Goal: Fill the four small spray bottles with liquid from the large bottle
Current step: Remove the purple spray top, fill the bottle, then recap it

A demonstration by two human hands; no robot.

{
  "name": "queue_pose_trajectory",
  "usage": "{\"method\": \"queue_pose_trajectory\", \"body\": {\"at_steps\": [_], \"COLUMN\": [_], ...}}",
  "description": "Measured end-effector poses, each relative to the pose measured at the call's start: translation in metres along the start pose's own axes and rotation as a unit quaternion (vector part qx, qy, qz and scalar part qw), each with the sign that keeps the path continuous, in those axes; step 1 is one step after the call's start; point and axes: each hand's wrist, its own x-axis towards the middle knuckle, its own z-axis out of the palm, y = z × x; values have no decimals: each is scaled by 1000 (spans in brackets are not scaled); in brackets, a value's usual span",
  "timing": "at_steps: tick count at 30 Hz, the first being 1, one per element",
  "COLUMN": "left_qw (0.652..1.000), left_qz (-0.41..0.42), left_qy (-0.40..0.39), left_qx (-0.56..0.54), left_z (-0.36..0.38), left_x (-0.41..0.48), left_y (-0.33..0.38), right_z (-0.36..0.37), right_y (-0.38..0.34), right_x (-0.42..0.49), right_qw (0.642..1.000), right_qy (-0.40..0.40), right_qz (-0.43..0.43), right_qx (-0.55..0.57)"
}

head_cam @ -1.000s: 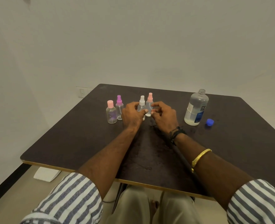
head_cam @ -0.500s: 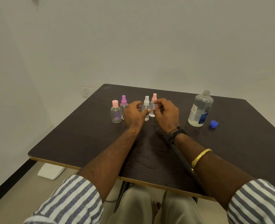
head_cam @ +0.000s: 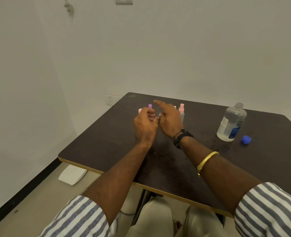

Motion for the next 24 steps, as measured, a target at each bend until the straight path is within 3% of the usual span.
{"method": "queue_pose_trajectory", "body": {"at_steps": [4, 7, 16, 24], "left_qw": [1000, 1000, 1000, 1000], "left_qz": [-6, -6, -8, 5], "left_qy": [-8, -13, -11, -20], "left_qx": [14, 15, 4, -20], "left_z": [-6, -7, -5, -5], "left_x": [-1, -1, -1, -5], "left_y": [-8, -13, -16, -13], "right_z": [6, 9, 4, 0], "right_y": [-8, -6, -10, -2], "right_x": [4, 7, 3, 1], "right_qw": [994, 989, 996, 996], "right_qy": [-108, -137, 0, 54], "right_qz": [-10, -21, -11, 4], "right_qx": [-6, -55, -86, -71]}}
